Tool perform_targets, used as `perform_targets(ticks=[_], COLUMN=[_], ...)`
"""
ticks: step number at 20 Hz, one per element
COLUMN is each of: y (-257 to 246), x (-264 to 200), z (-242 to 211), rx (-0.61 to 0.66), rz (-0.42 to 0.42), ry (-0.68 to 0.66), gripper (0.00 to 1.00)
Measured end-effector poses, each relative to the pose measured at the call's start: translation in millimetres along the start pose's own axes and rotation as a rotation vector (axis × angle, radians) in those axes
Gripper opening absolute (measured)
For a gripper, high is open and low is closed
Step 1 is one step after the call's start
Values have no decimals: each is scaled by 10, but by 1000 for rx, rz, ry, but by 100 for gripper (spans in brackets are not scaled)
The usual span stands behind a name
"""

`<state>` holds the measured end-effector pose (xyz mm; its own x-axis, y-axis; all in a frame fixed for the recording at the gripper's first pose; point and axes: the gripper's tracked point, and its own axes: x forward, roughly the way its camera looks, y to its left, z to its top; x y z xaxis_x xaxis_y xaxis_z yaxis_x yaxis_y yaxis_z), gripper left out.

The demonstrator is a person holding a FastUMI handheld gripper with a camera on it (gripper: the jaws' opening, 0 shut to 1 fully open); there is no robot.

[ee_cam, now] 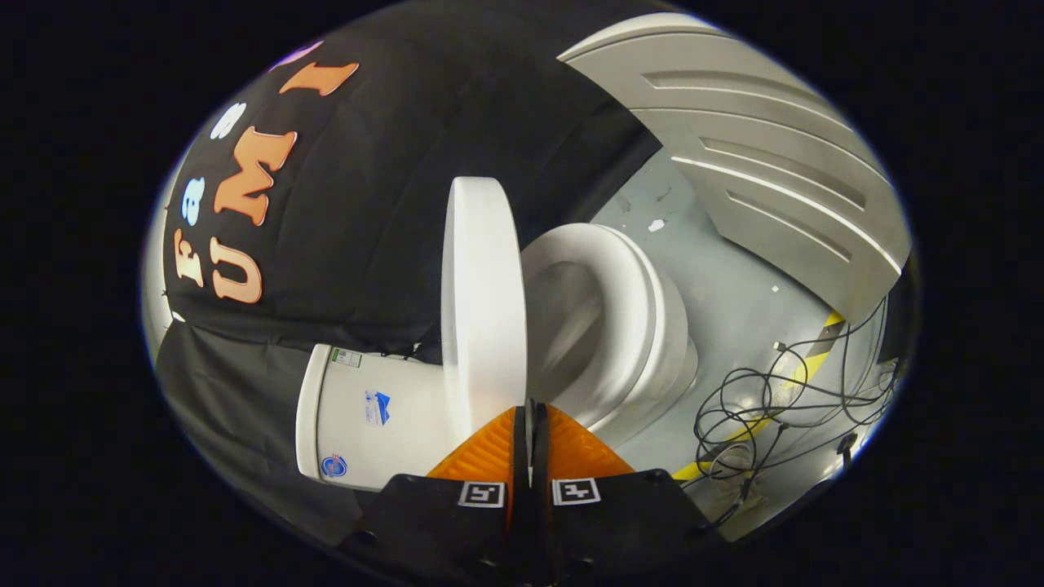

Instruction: Open the toilet lid.

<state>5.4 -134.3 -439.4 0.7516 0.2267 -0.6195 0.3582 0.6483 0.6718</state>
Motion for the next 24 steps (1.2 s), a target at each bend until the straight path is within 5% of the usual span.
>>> perform_targets(ticks=[24], y=[1472], x=[-307], z=[-234], rx=[-363], rz=[-98], ry=[-12], gripper=[8])
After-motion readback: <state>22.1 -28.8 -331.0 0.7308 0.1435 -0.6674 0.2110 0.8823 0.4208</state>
